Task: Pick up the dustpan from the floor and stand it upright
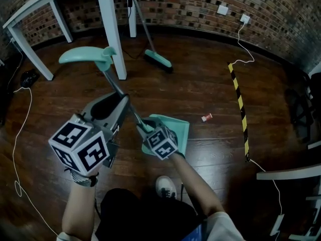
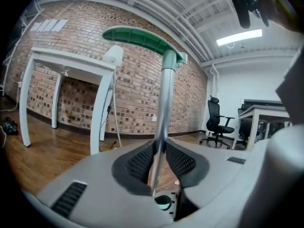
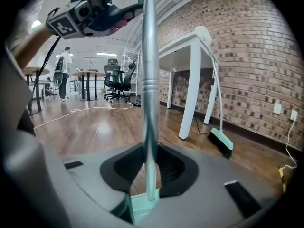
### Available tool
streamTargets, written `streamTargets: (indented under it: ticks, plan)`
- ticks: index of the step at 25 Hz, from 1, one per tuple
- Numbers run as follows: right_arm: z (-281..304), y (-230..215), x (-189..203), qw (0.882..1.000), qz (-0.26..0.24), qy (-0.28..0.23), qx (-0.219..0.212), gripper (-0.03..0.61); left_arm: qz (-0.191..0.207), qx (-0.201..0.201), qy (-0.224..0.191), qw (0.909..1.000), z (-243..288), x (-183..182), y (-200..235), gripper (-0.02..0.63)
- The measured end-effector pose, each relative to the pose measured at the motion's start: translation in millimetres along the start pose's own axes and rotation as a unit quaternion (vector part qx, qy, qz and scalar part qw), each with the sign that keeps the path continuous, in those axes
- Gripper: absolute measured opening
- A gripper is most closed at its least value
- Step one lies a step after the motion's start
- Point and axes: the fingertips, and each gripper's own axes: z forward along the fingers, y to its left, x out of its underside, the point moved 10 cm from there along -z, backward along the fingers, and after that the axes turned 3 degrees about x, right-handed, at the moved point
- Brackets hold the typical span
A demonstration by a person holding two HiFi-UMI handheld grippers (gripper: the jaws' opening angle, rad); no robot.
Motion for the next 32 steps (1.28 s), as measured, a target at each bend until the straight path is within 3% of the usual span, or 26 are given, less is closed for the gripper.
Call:
streamTargets:
  ticks: [3,8,14,18,21,24,25,26,29,30,32]
  plan:
    - [0,-7,1,0.999,0.031,-0.009,0.007,0.081,0.01,0.009,0.01,0.9999,21,-4,-13,0.1]
    - [1,-18,4,0.997,0.078,-0.014,0.026,0.081,-0.007,0.006,0.002,1.0,37,-4,-15,0.106]
    - [-3,-18,7,0.996,0.086,-0.012,0.029,0.094,-0.028,0.016,-0.002,0.9995,37,1,-15,0.115]
    - [-21,-17,11,0.996,0.077,-0.021,0.039,0.163,-0.036,0.025,0.002,0.9991,25,7,-5,0.138]
    - [-49,-19,18,0.996,0.064,-0.029,0.055,0.163,-0.051,0.02,-0.017,0.9984,7,16,5,0.147]
    - [-84,-30,16,0.994,0.058,-0.042,0.079,0.162,-0.036,0.014,-0.04,0.9985,-12,17,10,0.144]
    - [-96,-34,11,0.994,0.06,-0.046,0.085,0.108,-0.028,0.015,-0.043,0.9986,-17,15,11,0.144]
    - [-108,-36,5,0.993,0.064,-0.047,0.091,0.1,-0.02,0.017,-0.042,0.9988,-23,13,11,0.139]
    - [-161,-36,-23,0.989,0.064,-0.049,0.124,-0.003,0.01,0.022,-0.031,0.9992,-44,-5,1,0.059]
    - [-184,-37,-40,0.988,0.058,-0.052,0.135,-0.018,0.018,0.026,-0.031,0.999,-52,-18,-3,0.001]
    - [-229,-39,-82,0.986,0.048,-0.058,0.15,-0.018,0.02,0.031,-0.037,0.9986,-71,-52,-12,-0.012]
